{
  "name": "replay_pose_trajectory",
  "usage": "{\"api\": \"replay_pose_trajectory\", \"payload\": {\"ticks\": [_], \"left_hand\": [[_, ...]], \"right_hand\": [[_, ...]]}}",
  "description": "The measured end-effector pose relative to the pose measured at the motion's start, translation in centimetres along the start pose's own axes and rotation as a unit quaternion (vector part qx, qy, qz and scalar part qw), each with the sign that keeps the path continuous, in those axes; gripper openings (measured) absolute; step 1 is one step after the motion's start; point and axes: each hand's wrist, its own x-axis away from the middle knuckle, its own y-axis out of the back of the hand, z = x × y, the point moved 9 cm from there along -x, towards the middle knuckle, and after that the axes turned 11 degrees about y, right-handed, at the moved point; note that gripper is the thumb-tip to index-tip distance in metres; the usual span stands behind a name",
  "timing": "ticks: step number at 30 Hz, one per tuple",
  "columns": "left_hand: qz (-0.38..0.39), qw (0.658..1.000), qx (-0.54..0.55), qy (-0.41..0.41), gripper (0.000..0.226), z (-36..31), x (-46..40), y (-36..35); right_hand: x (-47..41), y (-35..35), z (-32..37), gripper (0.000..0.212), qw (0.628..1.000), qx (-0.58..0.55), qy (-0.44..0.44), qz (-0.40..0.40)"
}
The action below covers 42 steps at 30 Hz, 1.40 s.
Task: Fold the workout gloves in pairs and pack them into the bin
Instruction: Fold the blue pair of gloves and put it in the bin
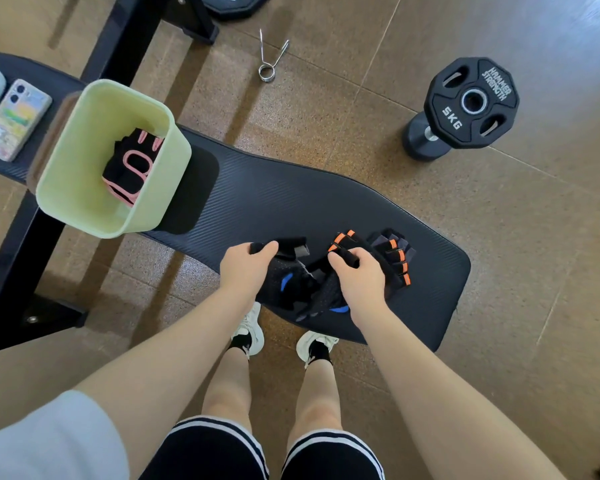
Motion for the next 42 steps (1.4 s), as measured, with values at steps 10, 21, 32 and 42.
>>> {"api": "replay_pose_trajectory", "payload": {"ticks": [10,21,32,42], "left_hand": [[-0.043,0.998,-0.028,-0.033,0.029,-0.2,1.0,-1.8],[0.032,0.981,-0.120,-0.148,0.025,-2.0,2.6,-3.8],[0.194,0.978,0.074,-0.027,0.022,-0.7,2.1,-2.8],[0.217,0.947,0.231,0.052,0.024,-1.1,3.3,-0.8]], "right_hand": [[0.9,0.7,0.7,0.035,0.993,0.060,-0.034,-0.099],[0.9,-4.1,3.1,0.036,0.989,0.091,0.103,0.047],[3.5,-6.2,5.6,0.071,0.918,-0.116,0.100,0.365],[1.9,-0.2,3.4,0.054,0.968,-0.144,0.027,0.202]]}}
